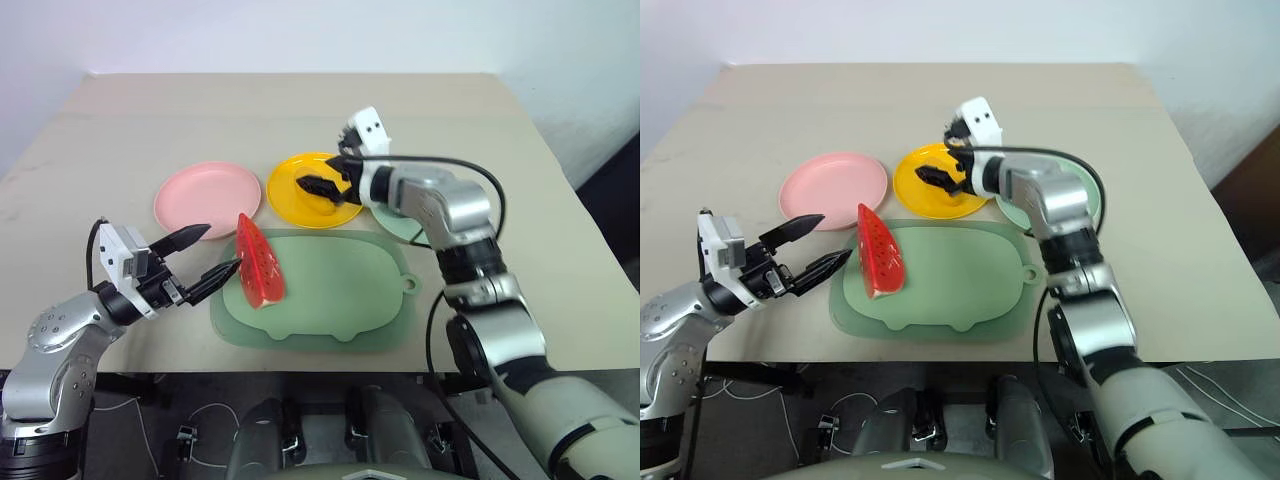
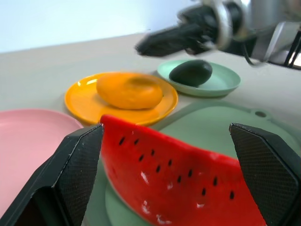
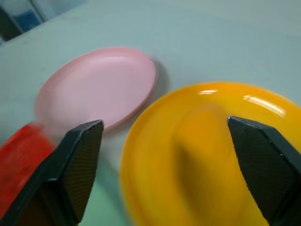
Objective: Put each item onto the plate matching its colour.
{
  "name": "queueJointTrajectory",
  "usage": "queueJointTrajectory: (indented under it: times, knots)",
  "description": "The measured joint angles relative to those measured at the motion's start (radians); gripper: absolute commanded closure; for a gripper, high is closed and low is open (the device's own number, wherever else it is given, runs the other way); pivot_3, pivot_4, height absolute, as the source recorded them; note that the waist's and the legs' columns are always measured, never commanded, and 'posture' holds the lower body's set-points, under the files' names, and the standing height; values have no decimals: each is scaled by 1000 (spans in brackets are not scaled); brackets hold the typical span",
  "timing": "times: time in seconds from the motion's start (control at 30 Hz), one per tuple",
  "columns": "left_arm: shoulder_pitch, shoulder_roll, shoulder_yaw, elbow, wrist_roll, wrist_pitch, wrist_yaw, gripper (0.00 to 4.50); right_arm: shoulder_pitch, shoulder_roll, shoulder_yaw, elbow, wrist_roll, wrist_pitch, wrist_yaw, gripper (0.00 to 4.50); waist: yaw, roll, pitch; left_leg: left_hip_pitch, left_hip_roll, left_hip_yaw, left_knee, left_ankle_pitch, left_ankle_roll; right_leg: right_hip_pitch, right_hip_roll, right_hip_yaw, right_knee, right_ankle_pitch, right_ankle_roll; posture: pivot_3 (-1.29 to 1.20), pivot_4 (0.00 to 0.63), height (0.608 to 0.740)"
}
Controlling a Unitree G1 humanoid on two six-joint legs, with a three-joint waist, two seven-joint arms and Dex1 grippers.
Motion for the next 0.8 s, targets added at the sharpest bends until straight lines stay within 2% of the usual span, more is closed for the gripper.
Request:
queueJointTrajectory:
  times: [0.23, 0.37, 0.6, 0.8]
  knots:
    - [-5, -7, -4, 4, 0, -1, -3, 0, 242, -35, -111, -376, 137, 35, -10, 47, 8, 0, 0, 0, 0, 0, 0, 0, -1, 0, 1, 0, 0, 0, 0, 0, 150, 696]
    - [-10, -11, -4, 8, 0, -1, -4, 0, 364, -76, -139, -519, 223, 57, 7, 47, 17, 0, 0, 0, 0, 0, 0, 0, -1, 0, 0, 0, -1, 0, 0, 0, 150, 696]
    - [-15, -17, -4, 9, 0, 0, 0, 0, 509, -172, -148, -608, 264, -21, 61, 47, 24, 0, 0, 1, 0, -1, 0, 0, -1, 3, 0, 0, -3, 0, 0, 0, 150, 696]
    - [-9, -38, -26, 8, 0, 0, 6, 0, 623, -165, -132, -639, 260, -136, 62, 47, 19, 0, 0, 2, 0, -1, 0, 0, -1, 4, 0, -1, -3, 0, 0, 0, 150, 696]
